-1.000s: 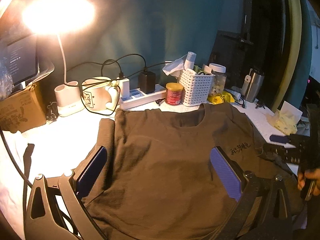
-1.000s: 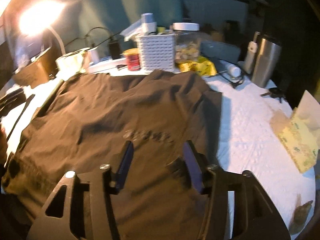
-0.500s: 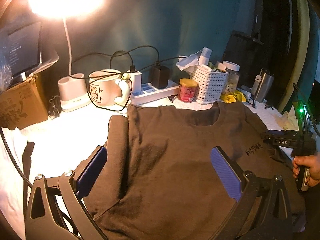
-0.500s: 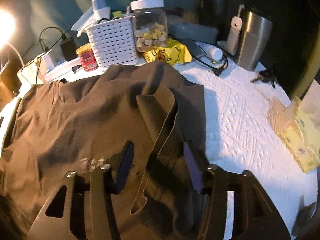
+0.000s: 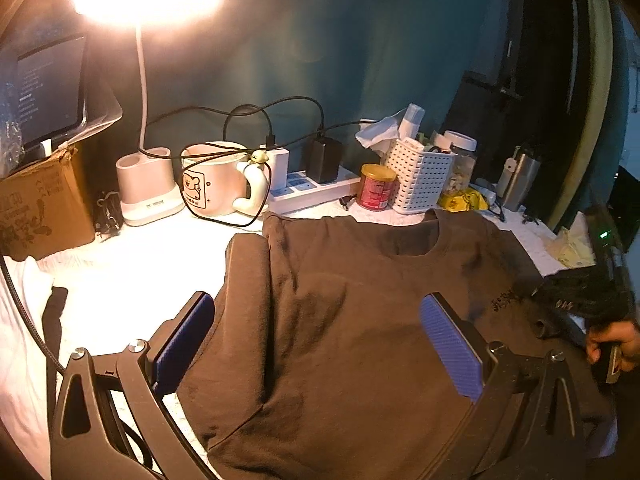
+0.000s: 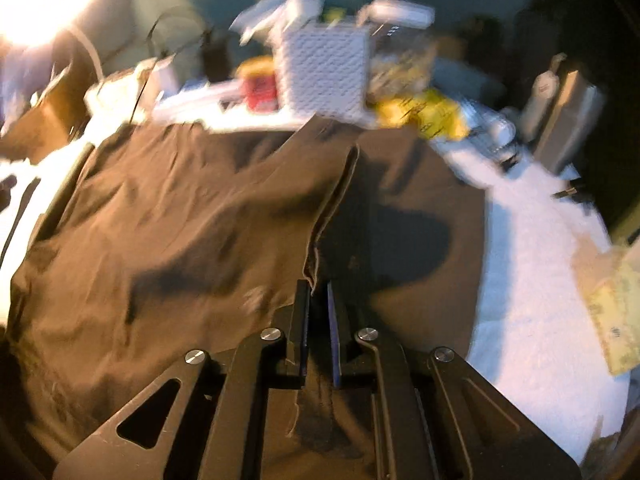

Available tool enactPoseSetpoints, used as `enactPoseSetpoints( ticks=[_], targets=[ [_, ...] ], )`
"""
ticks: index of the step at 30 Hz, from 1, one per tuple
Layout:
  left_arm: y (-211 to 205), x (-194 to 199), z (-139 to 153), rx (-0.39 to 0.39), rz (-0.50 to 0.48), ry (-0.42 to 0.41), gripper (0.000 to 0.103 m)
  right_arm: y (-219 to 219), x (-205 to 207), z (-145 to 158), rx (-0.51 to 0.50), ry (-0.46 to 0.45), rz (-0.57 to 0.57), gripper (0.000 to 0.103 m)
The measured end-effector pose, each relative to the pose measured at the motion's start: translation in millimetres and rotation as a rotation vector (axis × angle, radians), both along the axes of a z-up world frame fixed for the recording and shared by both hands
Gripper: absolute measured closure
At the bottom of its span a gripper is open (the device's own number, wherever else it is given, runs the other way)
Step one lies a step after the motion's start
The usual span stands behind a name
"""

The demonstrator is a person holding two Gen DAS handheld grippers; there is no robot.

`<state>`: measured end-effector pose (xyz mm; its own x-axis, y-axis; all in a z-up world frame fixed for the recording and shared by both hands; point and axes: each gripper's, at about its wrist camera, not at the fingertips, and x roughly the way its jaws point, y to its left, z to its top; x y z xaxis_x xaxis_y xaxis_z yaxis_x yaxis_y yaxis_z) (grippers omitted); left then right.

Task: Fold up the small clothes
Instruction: 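Fold the held side edge inward over the shirt body with the right gripper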

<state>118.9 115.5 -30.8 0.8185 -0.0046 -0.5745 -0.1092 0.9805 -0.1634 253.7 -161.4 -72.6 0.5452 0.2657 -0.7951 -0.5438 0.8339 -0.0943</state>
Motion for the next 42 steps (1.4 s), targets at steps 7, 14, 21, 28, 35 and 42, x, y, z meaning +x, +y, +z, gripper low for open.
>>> enactPoseSetpoints(
  ticks=[7, 14, 21, 28, 35, 42],
  targets=[
    [5.7, -0.1, -5.2, -0.005, -0.073, 0.014, 0.001, 4.8, -25.7, -2.4, 0.005, 0.012, -0.052, 0.034],
    [13.7, -3.6, -7.2, 0.014, -0.118, 0.033, 0.001, -18.9, -57.9, -2.7, 0.048, 0.026, -0.151, 0.034],
    [13.8, -12.6, -9.4, 0.037, -0.112, 0.044, 0.001, -21.9, -85.1, -19.8, 0.07, 0.075, -0.127, 0.034],
    [29.8, -27.7, -7.0, 0.049, 0.004, 0.05, 0.001, -22.5, -77.8, -19.0, 0.084, 0.077, -0.076, 0.034],
    [54.2, -27.4, -13.7, 0.042, 0.066, 0.084, 0.002, -17.6, -78.5, -10.1, 0.129, 0.08, 0.005, 0.034],
    [80.4, 7.0, -41.5, -0.028, 0.038, 0.209, 0.033, -26.4, -81.8, 8.7, 0.192, 0.023, 0.001, 0.034]
  ],
)
